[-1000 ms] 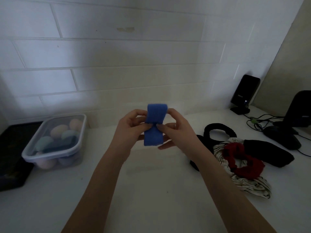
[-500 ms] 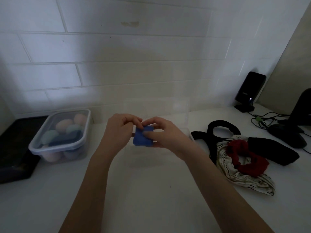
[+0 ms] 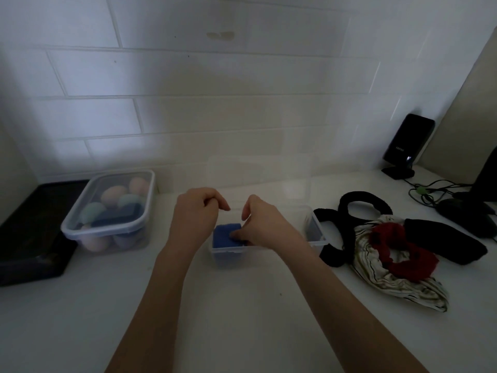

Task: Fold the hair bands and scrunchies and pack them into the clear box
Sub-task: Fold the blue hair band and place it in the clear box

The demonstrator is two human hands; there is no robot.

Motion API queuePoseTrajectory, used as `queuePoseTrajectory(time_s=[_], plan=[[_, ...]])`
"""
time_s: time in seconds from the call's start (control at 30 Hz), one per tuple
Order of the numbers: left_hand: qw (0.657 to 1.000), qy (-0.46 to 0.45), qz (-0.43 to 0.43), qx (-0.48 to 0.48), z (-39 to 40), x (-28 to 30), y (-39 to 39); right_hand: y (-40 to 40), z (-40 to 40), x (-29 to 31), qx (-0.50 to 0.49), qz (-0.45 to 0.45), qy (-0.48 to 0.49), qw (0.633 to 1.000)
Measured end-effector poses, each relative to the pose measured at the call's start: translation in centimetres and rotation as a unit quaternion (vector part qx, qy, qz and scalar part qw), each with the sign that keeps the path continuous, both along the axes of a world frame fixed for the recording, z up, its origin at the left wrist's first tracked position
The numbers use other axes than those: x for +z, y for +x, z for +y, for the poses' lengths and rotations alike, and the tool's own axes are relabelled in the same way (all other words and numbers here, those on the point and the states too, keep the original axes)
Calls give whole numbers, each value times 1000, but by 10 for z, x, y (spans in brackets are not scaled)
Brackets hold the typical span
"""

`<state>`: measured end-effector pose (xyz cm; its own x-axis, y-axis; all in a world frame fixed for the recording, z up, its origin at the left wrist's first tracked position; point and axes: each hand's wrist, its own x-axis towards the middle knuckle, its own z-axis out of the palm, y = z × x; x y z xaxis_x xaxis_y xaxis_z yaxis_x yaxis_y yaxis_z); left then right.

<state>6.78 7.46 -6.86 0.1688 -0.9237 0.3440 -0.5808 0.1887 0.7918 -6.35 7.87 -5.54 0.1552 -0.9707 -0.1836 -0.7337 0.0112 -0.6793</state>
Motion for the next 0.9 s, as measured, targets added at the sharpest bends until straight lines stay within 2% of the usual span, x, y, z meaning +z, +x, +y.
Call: queuePoseTrajectory(time_s=[0.07, 0.13, 0.33, 0.7, 0.9], plan=[[1000, -11, 0, -2, 0, 0, 0, 4, -2, 3, 18, 81, -30, 996], [1000, -15, 1, -4, -1, -1, 1, 9, -3, 2, 33, 117, -52, 991], [999, -30, -37, 19, 2, -2, -1, 2, -2, -4, 60, 53, -62, 995], [997, -62, -28, 34, 4, 3, -4, -14, -7, -3, -12, -35, -135, 990], [990, -42, -138, -5, 7, 3, -12, -24, -2, 2, 1, -47, -134, 990]])
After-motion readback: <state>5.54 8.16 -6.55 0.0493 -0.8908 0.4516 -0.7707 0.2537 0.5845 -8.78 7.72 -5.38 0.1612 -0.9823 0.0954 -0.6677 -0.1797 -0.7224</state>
